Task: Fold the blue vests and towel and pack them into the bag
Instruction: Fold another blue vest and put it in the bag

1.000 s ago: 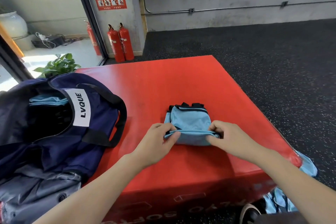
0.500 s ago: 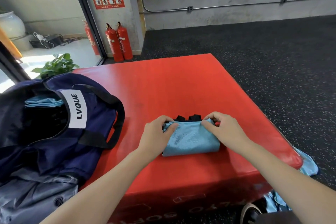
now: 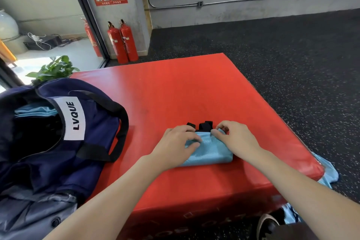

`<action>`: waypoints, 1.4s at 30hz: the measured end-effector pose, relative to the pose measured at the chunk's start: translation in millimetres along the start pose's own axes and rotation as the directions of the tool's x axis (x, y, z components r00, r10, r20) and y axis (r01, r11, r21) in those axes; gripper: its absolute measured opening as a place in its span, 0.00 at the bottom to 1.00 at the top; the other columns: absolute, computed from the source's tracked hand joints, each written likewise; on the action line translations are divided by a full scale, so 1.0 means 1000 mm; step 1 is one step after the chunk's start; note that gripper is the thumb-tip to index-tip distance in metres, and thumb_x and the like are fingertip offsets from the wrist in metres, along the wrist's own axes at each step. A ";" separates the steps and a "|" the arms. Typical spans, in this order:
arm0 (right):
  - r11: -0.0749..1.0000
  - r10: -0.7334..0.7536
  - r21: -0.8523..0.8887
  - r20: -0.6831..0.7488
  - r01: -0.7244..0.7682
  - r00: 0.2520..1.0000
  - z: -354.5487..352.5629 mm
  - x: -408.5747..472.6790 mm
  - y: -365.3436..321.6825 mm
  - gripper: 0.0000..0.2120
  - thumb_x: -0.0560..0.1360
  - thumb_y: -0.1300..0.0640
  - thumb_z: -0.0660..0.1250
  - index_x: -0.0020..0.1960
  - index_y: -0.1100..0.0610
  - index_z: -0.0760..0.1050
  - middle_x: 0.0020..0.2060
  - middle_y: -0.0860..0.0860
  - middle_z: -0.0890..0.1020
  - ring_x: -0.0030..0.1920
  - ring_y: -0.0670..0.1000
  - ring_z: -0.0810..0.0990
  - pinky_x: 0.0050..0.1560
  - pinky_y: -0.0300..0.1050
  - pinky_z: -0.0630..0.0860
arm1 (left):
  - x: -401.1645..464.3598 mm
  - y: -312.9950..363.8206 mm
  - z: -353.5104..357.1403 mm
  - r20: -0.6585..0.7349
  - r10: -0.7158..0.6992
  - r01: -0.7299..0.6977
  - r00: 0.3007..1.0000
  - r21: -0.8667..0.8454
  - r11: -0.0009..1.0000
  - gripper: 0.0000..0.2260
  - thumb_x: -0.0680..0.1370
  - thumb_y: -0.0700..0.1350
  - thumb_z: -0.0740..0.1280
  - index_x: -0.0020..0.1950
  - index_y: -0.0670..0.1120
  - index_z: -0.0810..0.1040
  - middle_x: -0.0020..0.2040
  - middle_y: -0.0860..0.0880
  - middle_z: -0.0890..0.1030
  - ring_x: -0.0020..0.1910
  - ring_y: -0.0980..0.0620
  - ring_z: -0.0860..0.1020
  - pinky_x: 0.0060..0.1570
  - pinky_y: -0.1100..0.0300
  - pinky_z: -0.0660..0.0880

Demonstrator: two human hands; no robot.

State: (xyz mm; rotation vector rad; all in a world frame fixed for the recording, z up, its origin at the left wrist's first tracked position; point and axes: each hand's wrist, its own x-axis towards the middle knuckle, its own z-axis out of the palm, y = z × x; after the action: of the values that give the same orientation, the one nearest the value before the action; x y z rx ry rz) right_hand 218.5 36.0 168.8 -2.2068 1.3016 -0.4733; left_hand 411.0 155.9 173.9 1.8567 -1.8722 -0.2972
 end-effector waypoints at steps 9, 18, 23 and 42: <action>0.998 0.058 0.006 -0.096 -0.058 0.994 -0.012 -0.013 -0.003 0.12 0.78 0.38 0.64 0.53 0.45 0.76 0.45 0.40 0.81 0.49 0.47 0.78 0.50 0.48 0.75 | -0.003 0.029 -0.010 -0.027 -0.241 0.226 0.970 0.464 0.856 0.13 0.82 0.54 0.57 0.52 0.51 0.81 0.49 0.49 0.81 0.49 0.45 0.79 0.42 0.56 0.67; 0.995 0.059 0.074 0.163 -0.071 0.985 0.001 -0.025 -0.018 0.19 0.69 0.40 0.75 0.54 0.47 0.75 0.47 0.42 0.81 0.45 0.46 0.80 0.44 0.42 0.74 | -0.014 0.041 -0.008 0.096 -0.375 0.372 0.922 0.051 0.927 0.12 0.76 0.51 0.68 0.39 0.44 0.83 0.29 0.49 0.82 0.32 0.55 0.81 0.39 0.53 0.81; 0.956 0.114 0.234 0.255 -0.176 0.960 0.001 -0.020 -0.020 0.22 0.64 0.49 0.82 0.54 0.50 0.78 0.47 0.45 0.82 0.47 0.47 0.82 0.44 0.42 0.77 | -0.014 0.031 -0.018 -0.051 -0.280 0.284 0.959 0.116 0.952 0.10 0.72 0.57 0.74 0.52 0.59 0.83 0.53 0.59 0.74 0.58 0.57 0.72 0.55 0.57 0.73; 0.766 -0.107 0.580 0.541 -0.278 0.834 -0.005 -0.032 -0.050 0.19 0.68 0.65 0.79 0.57 0.60 0.81 0.46 0.56 0.86 0.45 0.53 0.85 0.45 0.47 0.82 | -0.056 -0.008 -0.070 0.012 -0.421 0.350 0.907 -0.576 0.739 0.06 0.76 0.43 0.74 0.50 0.53 0.87 0.48 0.60 0.86 0.50 0.63 0.81 0.48 0.75 0.71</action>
State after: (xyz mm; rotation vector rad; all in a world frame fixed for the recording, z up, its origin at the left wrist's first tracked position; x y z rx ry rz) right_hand 235.3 82.3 201.6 -1.5134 0.7603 -0.1709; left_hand 449.3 223.0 219.6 1.7562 -1.1151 -0.7777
